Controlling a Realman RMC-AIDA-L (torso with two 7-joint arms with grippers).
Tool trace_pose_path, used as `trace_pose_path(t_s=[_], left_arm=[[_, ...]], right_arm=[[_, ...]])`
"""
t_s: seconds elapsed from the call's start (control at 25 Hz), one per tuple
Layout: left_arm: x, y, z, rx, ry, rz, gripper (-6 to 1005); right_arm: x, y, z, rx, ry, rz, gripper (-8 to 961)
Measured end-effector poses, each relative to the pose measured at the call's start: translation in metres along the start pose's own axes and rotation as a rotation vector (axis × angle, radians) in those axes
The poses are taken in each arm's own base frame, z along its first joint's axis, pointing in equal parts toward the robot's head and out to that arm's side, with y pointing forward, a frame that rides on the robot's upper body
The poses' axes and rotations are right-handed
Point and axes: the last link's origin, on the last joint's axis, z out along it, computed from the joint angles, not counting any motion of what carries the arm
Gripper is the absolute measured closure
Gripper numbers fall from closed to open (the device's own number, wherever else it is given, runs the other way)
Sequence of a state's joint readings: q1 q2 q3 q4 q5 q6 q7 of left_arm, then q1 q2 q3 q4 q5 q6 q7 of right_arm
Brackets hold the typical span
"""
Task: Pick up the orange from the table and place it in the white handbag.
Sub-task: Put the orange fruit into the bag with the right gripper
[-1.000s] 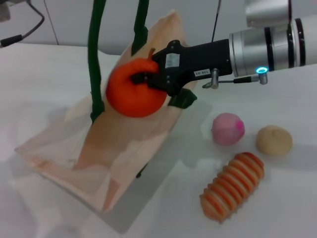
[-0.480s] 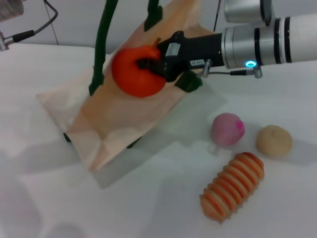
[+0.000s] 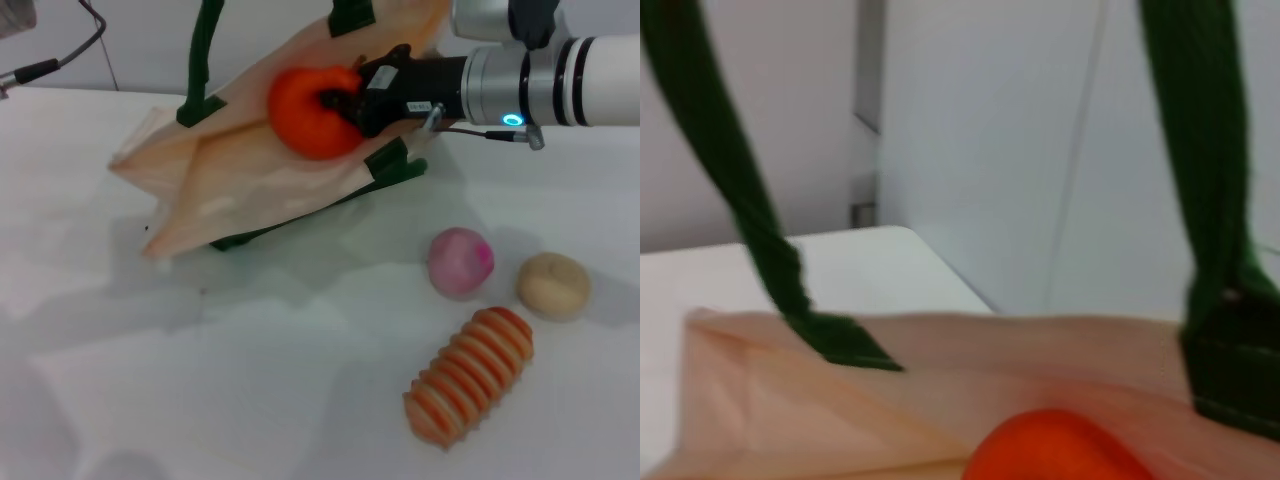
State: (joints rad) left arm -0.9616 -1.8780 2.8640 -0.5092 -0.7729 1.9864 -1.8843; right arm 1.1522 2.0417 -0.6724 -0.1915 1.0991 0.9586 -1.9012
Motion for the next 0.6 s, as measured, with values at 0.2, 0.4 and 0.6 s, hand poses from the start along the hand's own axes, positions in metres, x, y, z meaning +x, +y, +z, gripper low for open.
trace_pose_path(t_s=[0.2,0.4,0.6], left_arm=[[0.000,0.000,-0.001,0.002,0.001,0.001,836],[0.000,0.000,-0.003,0.005,0.008,0.001,831],[0.001,0.000,-0.005,0.006,0.022,0.004,825]], right_arm=[[0.009,-0.010,-0.001,0.074,0.032,0.008,883],[0.019,-0.020,-0.005,0.154,0.060,0.026,881],[0.022,-0.028,-0.008,0.211,0.078,0.036,880]])
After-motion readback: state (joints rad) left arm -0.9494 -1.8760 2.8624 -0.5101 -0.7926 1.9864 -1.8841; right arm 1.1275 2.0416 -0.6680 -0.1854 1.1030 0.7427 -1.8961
